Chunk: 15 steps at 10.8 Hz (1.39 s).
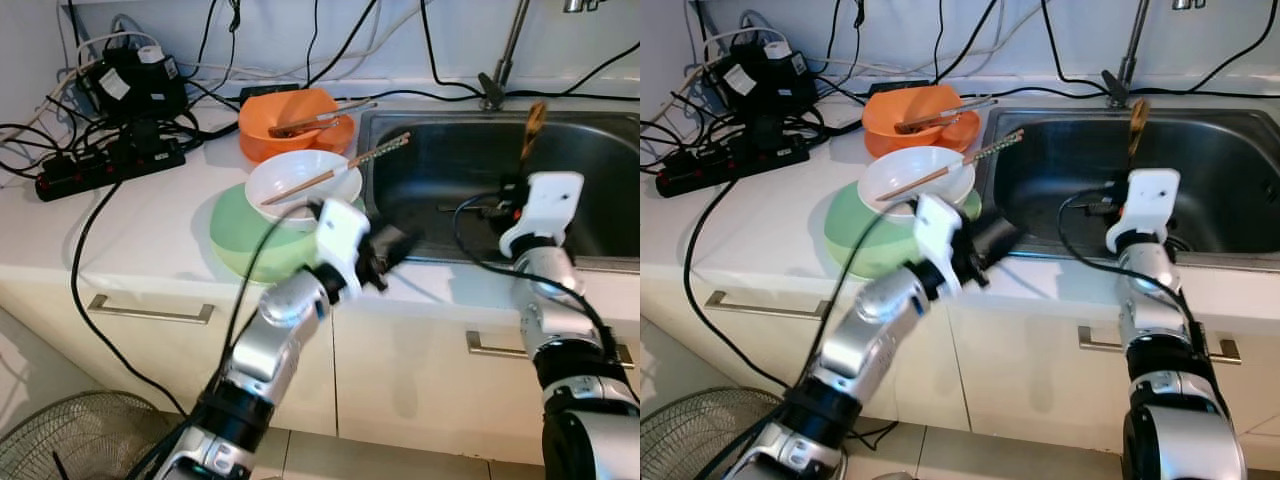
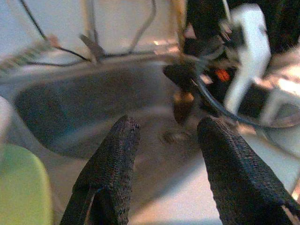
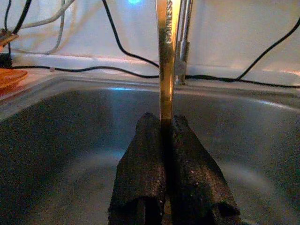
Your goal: Kitchen organization
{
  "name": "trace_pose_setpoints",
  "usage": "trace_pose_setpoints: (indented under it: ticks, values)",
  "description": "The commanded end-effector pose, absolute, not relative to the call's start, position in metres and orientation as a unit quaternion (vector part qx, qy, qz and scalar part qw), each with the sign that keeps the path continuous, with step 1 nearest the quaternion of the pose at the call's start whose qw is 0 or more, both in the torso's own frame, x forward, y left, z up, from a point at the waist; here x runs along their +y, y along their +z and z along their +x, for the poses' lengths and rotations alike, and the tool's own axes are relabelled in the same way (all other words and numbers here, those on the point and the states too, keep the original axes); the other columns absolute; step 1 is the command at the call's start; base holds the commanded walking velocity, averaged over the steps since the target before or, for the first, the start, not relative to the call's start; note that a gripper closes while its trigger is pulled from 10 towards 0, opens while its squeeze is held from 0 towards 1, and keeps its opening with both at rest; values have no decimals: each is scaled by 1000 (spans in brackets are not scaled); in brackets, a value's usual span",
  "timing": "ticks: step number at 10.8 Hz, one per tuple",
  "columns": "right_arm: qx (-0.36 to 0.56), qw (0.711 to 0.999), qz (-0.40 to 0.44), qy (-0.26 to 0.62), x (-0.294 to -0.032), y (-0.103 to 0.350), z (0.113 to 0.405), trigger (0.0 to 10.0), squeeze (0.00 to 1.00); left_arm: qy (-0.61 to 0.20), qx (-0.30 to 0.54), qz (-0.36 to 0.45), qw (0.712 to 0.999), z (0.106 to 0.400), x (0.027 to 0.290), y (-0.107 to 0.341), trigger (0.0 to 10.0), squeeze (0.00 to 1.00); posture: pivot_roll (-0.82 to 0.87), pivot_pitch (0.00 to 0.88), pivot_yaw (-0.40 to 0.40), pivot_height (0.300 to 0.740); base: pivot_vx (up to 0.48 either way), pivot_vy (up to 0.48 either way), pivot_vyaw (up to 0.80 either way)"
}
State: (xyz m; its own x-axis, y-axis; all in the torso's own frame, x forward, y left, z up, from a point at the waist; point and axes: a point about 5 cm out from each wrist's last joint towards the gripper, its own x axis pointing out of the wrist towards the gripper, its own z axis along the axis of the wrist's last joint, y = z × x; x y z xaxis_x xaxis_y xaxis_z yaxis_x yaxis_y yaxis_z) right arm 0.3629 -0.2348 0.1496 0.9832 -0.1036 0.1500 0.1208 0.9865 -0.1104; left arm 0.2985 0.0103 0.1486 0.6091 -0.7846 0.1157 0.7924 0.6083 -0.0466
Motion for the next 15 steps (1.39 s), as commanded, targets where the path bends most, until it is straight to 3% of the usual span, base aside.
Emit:
trace_pose_setpoints:
  ticks: [1, 11, 12, 14, 15]
  values:
    - [-84, 993, -68, -51, -230, 156, 367, 10000, 0, -450, -29, -31, 892, 297, 9, 143, 10000, 0, 29, 0, 105, 740, 0, 0, 0]
    - [-51, 995, -75, -52, -231, 144, 371, 10000, 0, -451, 1, 13, 892, 292, 10, 127, 10000, 0, 53, 0, 96, 740, 0, 0, 0]
    - [-51, 995, -73, -51, -231, 144, 372, 10000, 792, -451, 2, 15, 892, 292, 9, 126, 10000, 0, 53, 0, 93, 740, 0, 0, 0]
    - [-51, 995, -72, -51, -231, 143, 371, 10000, 796, -451, 2, 16, 892, 292, 9, 126, 10000, 0, 53, 0, 93, 740, 0, 0, 0]
    - [-49, 995, -72, -50, -230, 143, 371, 10000, 741, -451, 3, 16, 892, 292, 9, 126, 10000, 0, 52, 0, 93, 740, 0, 0, 0]
